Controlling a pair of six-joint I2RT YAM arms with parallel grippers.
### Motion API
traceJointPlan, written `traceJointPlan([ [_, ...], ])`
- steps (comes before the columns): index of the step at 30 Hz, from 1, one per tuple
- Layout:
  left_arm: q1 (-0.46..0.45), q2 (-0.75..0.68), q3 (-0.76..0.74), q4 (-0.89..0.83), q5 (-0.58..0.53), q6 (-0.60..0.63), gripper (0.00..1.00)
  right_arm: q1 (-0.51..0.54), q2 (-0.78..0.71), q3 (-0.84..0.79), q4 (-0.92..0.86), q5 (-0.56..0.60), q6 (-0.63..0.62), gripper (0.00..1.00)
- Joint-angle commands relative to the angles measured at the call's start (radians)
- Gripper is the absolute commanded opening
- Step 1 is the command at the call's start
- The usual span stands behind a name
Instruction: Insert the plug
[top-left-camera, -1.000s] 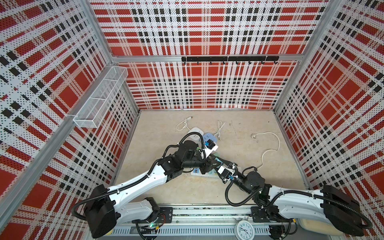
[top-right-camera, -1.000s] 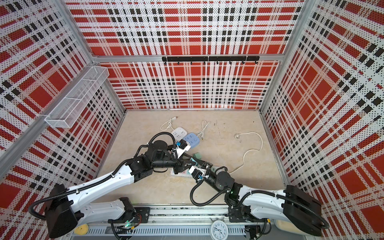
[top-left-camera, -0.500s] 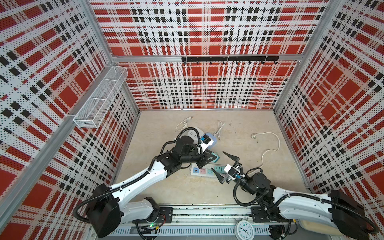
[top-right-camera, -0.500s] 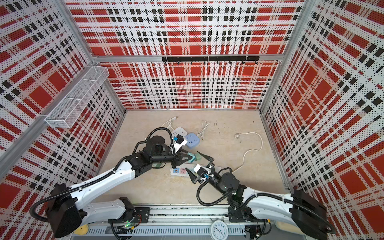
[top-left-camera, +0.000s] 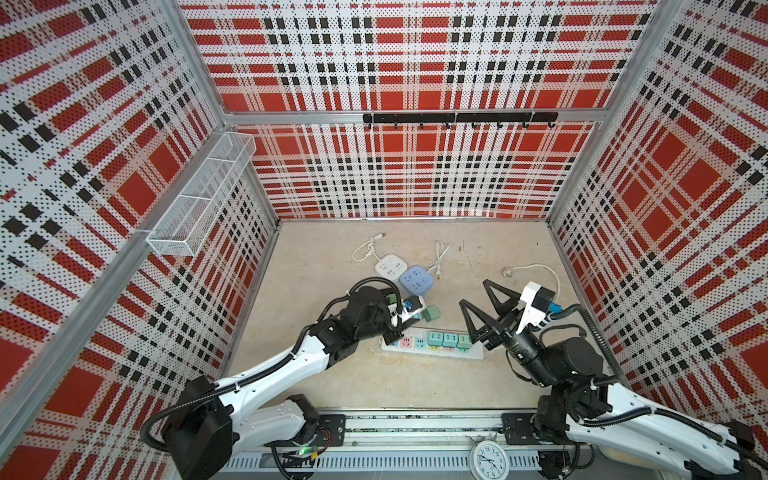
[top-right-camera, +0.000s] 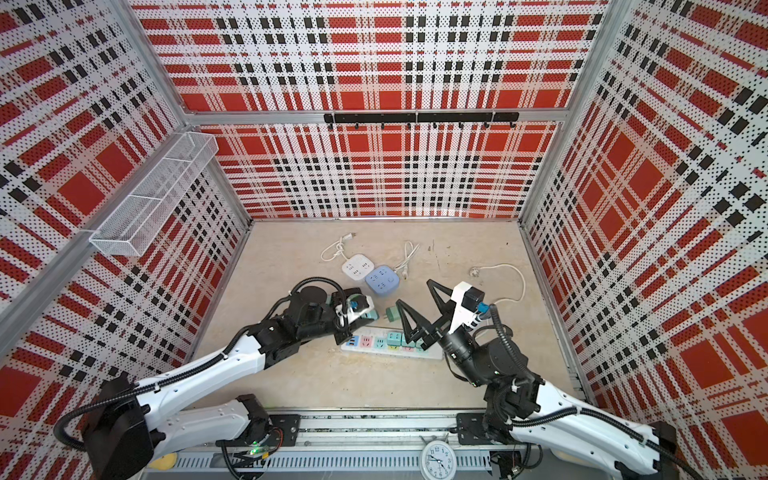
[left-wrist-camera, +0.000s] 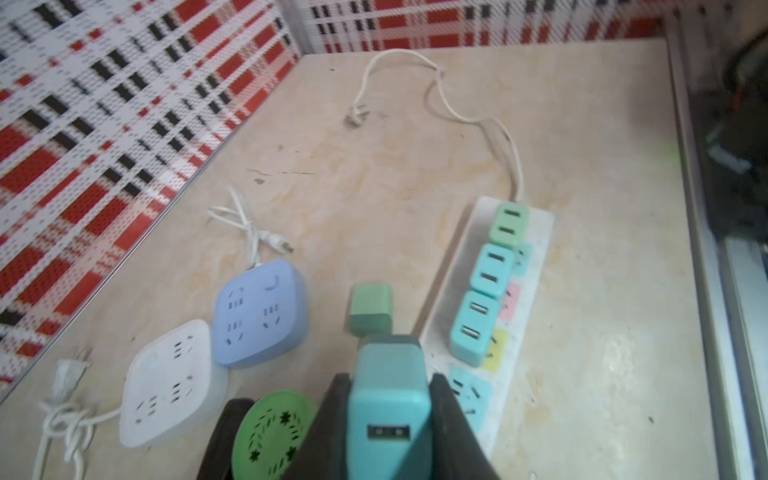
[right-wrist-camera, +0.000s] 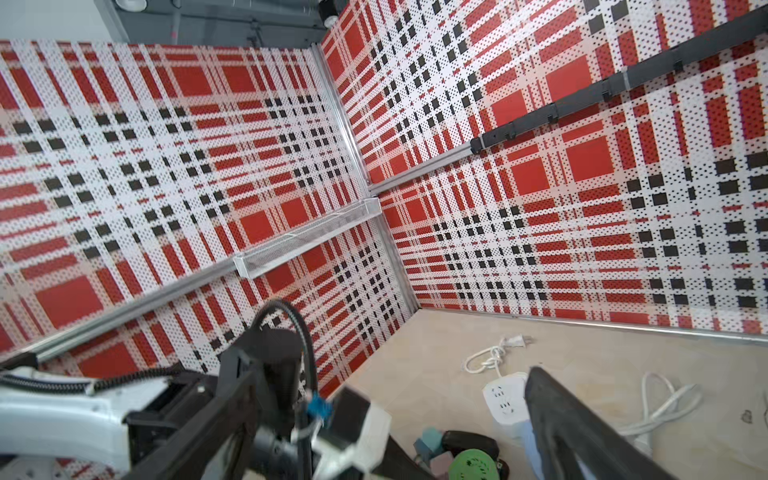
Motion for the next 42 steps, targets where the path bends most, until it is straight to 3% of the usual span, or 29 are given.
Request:
traceJointPlan([
  [1,-0.008,0.022,0.002,0.045,0.005,0.157,0.00,0.005,-0.003,0.033,-0.103,-0.025,0.116,1.00],
  [10,-0.005,0.113,0.038,-0.052,0.054,0.252,0.00,0.002,-0.047,-0.046,-0.009,-0.039,0.083,1.00],
  [14,-0.001,0.145,0.075,-0.137,0.069,0.294,0.00,-0.004,0.004,0.011,-0.093,0.026,0.115,1.00],
  [19,-0.001,0.183,0.110,-0.211,0.059,0.333,0.00,-0.008,0.029,0.040,-0.123,0.026,0.118,1.00],
  [23,-0.001,0.211,0.130,-0.225,0.037,0.340,0.00,-0.027,0.029,-0.044,0.017,-0.033,0.109,0.97],
  [29,-0.006,0.243,0.156,-0.247,0.035,0.367,0.00,-0.114,0.083,0.032,-0.145,-0.101,0.233,0.94],
  [34,-0.010,0.285,0.180,-0.266,0.018,0.380,0.00,-0.117,0.072,-0.001,-0.108,-0.059,0.225,0.96],
  [42,-0.017,0.366,0.233,-0.300,0.013,0.395,0.00,-0.136,0.107,0.038,-0.120,-0.111,0.244,0.95],
])
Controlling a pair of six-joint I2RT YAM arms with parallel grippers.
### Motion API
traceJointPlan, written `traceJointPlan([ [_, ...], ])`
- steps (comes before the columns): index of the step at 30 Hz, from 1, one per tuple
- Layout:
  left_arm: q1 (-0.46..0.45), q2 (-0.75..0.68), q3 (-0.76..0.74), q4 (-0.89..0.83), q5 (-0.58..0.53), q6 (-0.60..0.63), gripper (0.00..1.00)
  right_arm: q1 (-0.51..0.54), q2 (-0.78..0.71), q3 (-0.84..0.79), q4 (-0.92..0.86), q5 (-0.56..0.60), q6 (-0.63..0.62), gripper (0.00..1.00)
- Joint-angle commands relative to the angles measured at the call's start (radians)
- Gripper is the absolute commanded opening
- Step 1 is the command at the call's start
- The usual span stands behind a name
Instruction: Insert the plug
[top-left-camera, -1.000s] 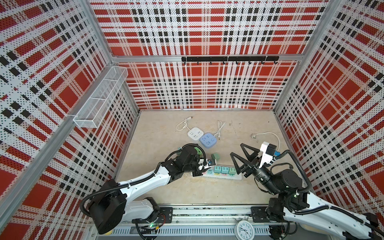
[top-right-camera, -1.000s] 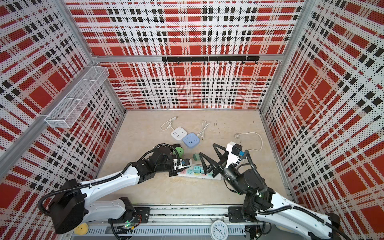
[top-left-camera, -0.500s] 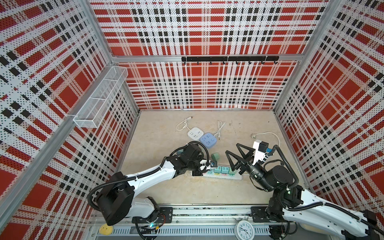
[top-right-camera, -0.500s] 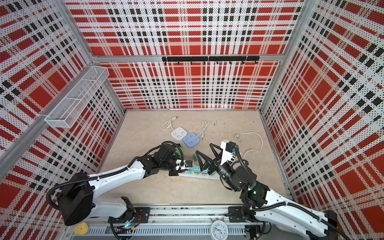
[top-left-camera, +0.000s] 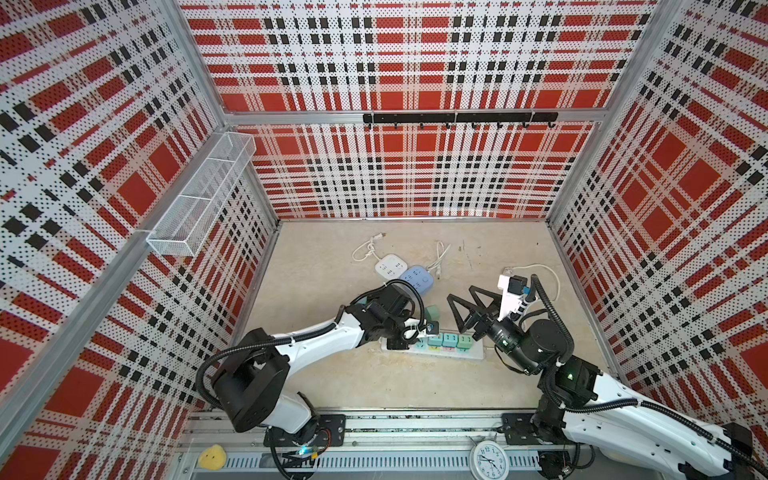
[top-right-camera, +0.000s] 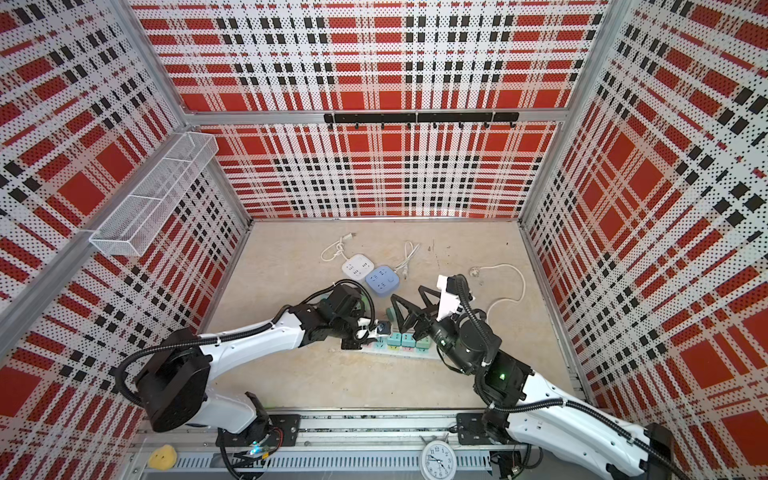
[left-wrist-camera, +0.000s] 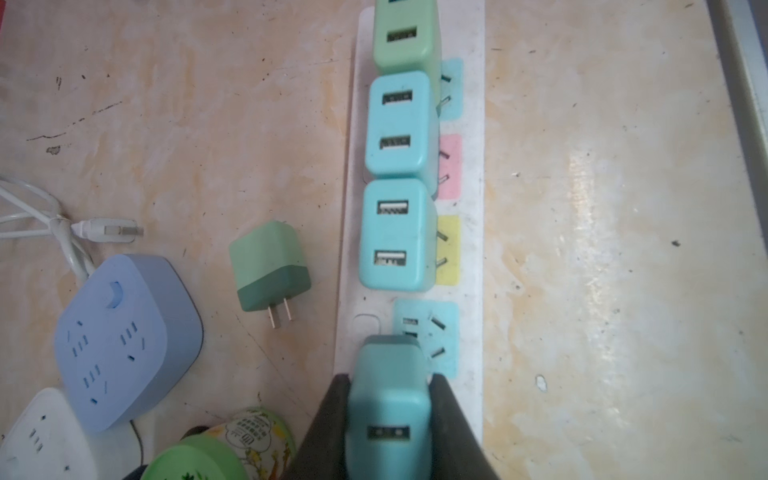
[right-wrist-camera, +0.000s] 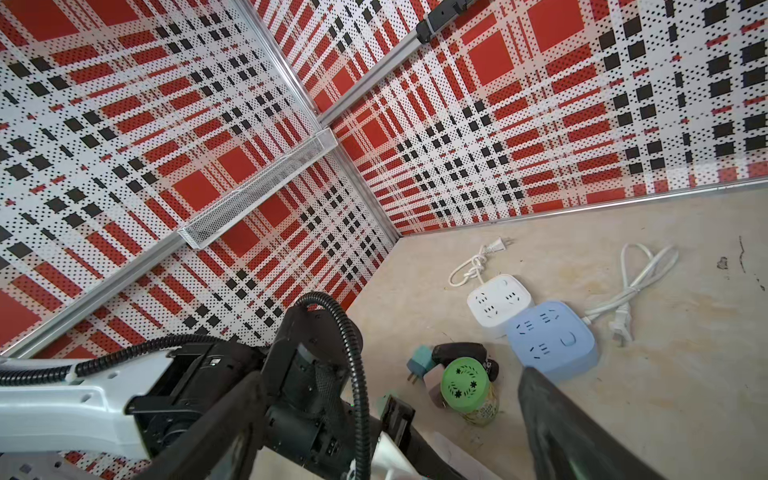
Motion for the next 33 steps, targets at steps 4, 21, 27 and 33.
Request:
traceJointPlan([
  [4,-0.017,0.055,0.050,-0.025,0.004,0.039,0.00,-0.004,0.002,0.018,0.048,-0.022,0.003,0.95],
  [21,-0.054,0.062,0.087,-0.144,-0.038,0.046,0.00,-0.212,-0.105,-0.051,-0.201,0.107,0.028,0.96],
  [27,-0.070,0.023,0.071,-0.144,-0.011,0.045,0.00,-0.390,-0.110,-0.122,-0.200,0.000,0.069,0.96],
  [33,-0.072,0.042,0.080,-0.138,0.015,0.048,0.00,-0.466,-0.067,-0.131,-0.220,-0.035,0.063,0.96],
])
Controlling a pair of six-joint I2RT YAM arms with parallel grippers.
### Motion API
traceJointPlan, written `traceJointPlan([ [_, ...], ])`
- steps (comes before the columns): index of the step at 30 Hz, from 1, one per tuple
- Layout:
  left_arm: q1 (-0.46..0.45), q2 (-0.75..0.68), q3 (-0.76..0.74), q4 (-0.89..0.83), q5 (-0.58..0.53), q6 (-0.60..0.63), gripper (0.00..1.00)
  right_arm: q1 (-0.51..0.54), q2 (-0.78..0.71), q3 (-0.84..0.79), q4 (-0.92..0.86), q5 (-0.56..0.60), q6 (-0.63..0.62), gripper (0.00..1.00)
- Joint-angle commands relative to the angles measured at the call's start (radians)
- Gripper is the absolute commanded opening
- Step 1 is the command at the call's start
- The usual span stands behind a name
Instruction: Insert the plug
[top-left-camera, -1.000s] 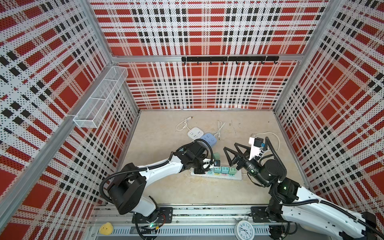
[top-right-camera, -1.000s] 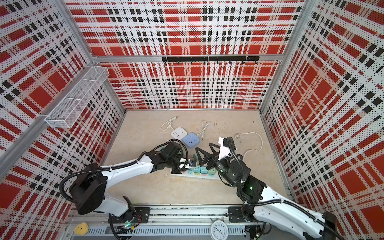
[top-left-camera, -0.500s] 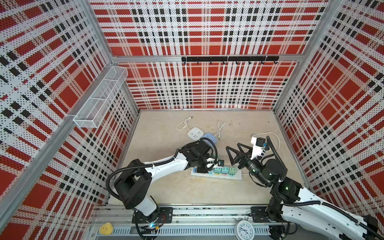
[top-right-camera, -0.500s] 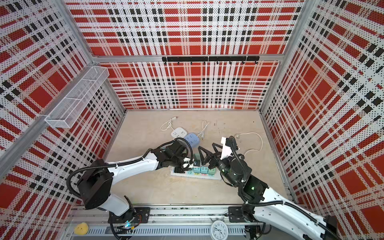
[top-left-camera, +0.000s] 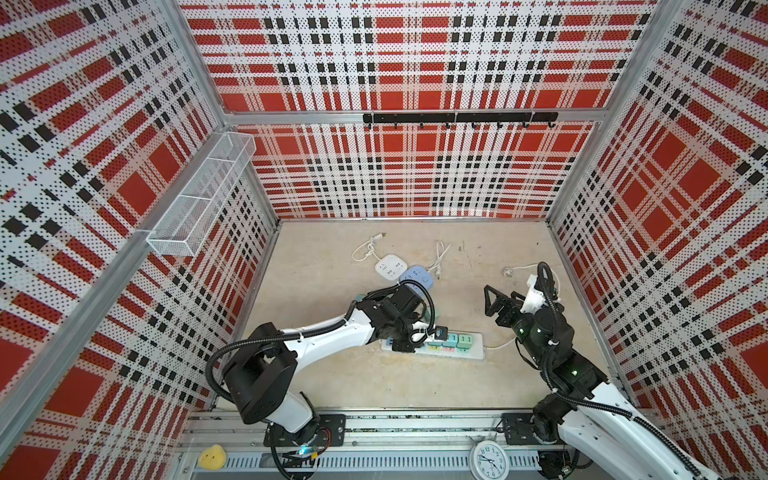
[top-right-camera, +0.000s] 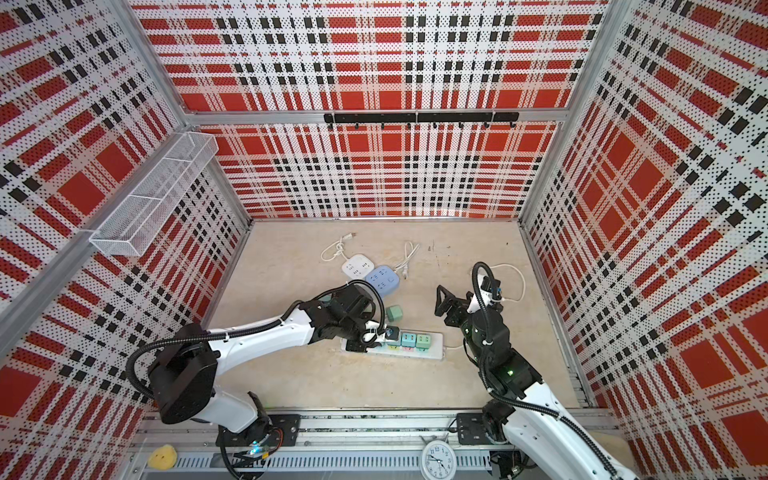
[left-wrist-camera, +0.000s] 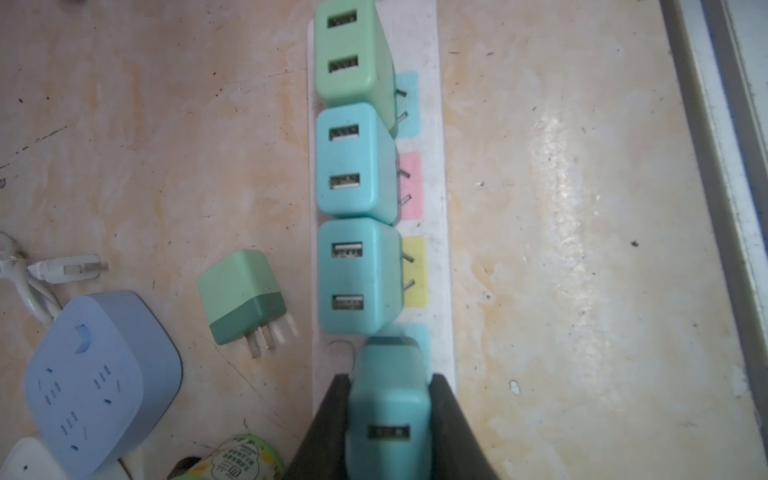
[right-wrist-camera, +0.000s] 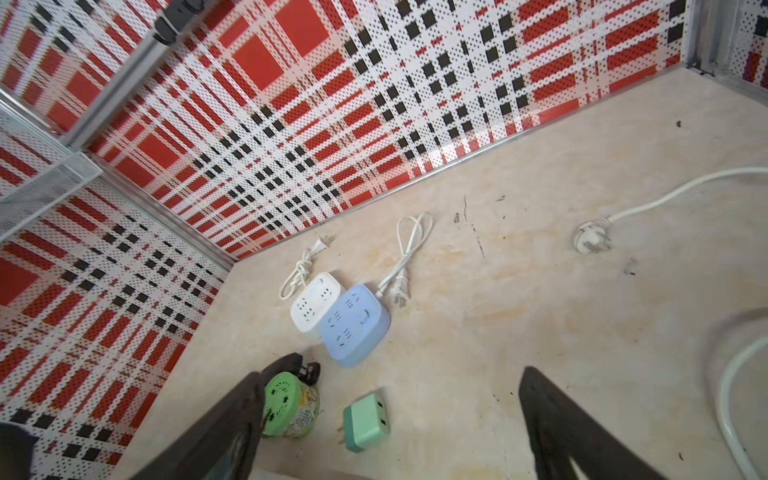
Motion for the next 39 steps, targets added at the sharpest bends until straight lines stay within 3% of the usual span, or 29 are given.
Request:
traceJointPlan([
  [1,-0.007,-0.003,-0.007,-0.016,0.031,0.022,0.00,-0.028,0.005,-0.012,0.007,-0.032,0.009,0.96],
  [13,0.001,0.041,0.014,-0.015,0.003,0.015,0.00,-0.114,-0.003,-0.048,-0.003,-0.096,0.016,0.96],
  [39,0.041,0.185,0.086,-0.085,0.006,-0.012,0.00,-0.126,0.037,-0.050,0.013,-0.108,0.024,0.96],
])
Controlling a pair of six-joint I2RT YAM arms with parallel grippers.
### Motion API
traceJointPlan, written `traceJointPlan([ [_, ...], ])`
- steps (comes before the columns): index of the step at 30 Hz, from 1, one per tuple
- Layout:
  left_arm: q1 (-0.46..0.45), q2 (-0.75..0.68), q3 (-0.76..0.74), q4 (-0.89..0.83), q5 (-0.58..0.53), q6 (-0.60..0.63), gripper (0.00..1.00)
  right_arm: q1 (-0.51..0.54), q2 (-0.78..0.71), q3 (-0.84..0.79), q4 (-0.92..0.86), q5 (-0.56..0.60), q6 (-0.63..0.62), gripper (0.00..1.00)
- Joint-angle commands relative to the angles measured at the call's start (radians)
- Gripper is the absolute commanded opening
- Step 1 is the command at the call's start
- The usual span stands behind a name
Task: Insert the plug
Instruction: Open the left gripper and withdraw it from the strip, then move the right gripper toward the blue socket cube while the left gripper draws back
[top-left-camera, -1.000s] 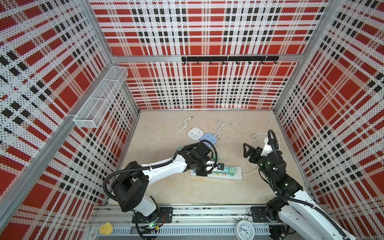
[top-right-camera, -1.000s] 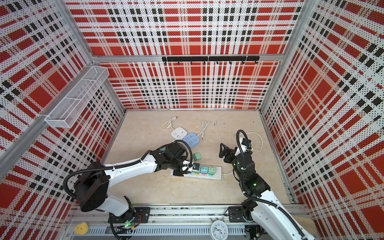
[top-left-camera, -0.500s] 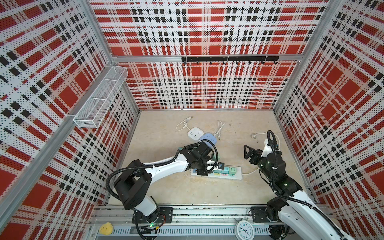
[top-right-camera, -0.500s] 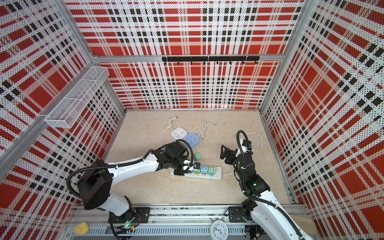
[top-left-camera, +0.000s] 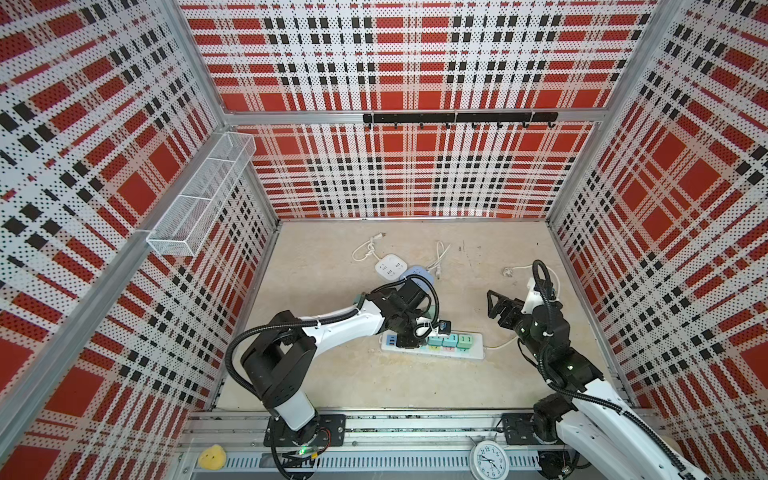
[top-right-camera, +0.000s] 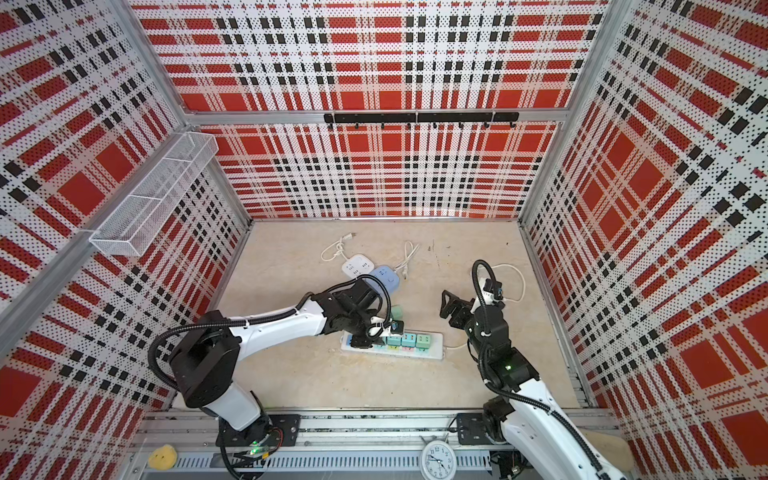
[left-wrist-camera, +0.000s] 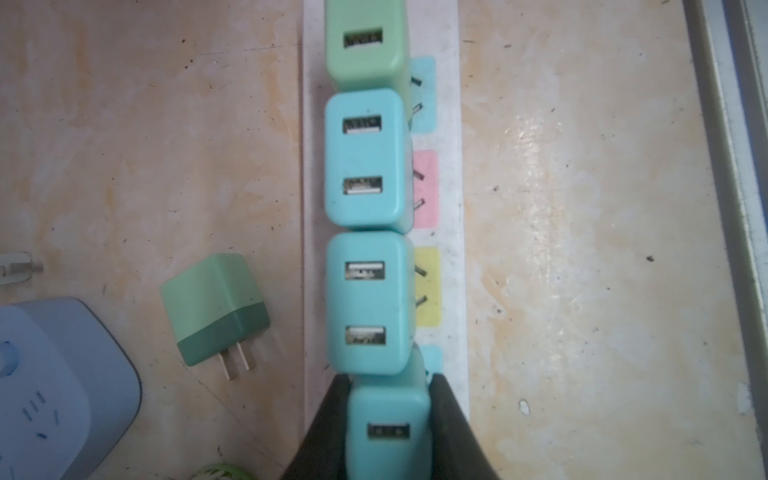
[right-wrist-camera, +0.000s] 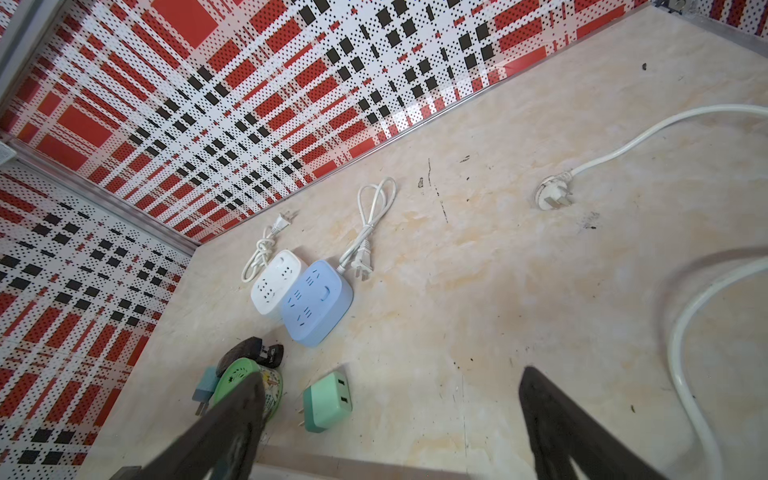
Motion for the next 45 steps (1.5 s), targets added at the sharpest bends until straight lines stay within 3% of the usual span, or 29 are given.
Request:
traceJointPlan([
  [1,0.012,0.061,-0.007,-0.032,-0.020,0.011,0.00,-0.004,0.004,-0.009,0.040,-0.008,0.010,0.96],
  [8,0.013,0.079,0.001,-0.030,-0.027,0.011,0.00,-0.006,0.003,-0.016,0.042,-0.006,0.002,0.96],
  [11,0.010,0.061,0.005,-0.012,-0.048,-0.008,0.21,-0.006,-0.008,-0.024,0.041,0.004,-0.006,0.96],
  [12,0.010,0.053,0.008,-0.010,-0.055,-0.012,0.31,-0.006,-0.013,-0.027,0.038,0.011,-0.011,0.96],
  [13,0.010,0.042,0.013,-0.004,-0.063,-0.023,1.00,-0.005,-0.021,-0.029,0.037,0.022,-0.020,0.97],
  [20,0.054,-0.130,-0.009,0.081,0.028,-0.045,0.99,-0.005,-0.013,0.040,0.051,0.160,-0.111,1.00],
  [23,0.094,-0.238,-0.080,0.232,0.023,-0.139,0.99,-0.005,0.053,0.102,0.084,0.207,-0.144,1.00],
  [26,0.160,-0.358,-0.217,0.490,0.012,-0.300,0.99,-0.006,0.158,0.186,0.116,0.220,-0.164,1.00],
  [29,0.245,-0.453,-0.340,0.701,-0.039,-0.490,0.99,-0.005,0.287,0.264,0.142,0.201,-0.208,1.00],
  [33,0.329,-0.518,-0.422,0.773,-0.309,-0.723,0.99,-0.004,0.436,0.331,0.191,0.088,-0.250,0.94],
  [38,0.463,-0.605,-0.552,0.798,-0.305,-0.867,0.99,0.036,0.538,0.378,0.216,-0.066,-0.268,0.83],
  [42,0.500,-0.700,-0.705,0.925,-0.334,-0.930,0.99,0.160,0.580,0.436,0.132,-0.018,-0.346,0.81],
  [45,0.498,-0.754,-0.737,0.922,-0.357,-0.943,0.99,0.228,0.625,0.473,0.098,-0.028,-0.378,0.77],
])
